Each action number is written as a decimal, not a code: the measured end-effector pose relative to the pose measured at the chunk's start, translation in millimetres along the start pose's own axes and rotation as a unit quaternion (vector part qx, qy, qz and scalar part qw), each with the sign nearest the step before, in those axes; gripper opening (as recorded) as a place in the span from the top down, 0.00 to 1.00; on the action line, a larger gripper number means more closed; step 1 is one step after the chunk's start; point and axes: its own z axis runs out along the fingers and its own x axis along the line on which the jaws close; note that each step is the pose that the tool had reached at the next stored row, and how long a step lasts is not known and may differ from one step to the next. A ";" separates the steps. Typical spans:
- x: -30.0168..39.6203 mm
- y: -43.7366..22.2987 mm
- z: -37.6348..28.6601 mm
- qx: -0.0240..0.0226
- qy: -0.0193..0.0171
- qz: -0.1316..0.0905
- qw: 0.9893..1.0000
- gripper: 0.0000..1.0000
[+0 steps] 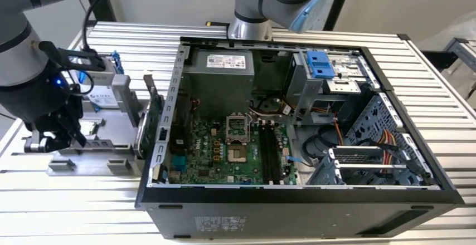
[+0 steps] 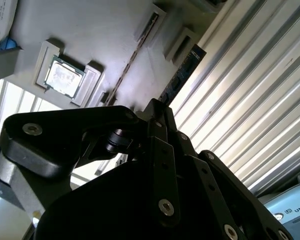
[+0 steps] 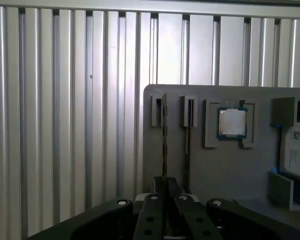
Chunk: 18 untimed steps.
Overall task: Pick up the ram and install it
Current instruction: 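Pick up the ram and move it above insertion slot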
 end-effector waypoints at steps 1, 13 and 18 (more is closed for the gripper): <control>-0.1 0.0 -1.3 0.000 0.000 0.000 1.000 1.00; -0.7 0.3 -16.4 0.000 0.000 0.000 1.000 1.00; -1.1 0.4 -24.9 0.000 0.000 0.000 1.000 1.00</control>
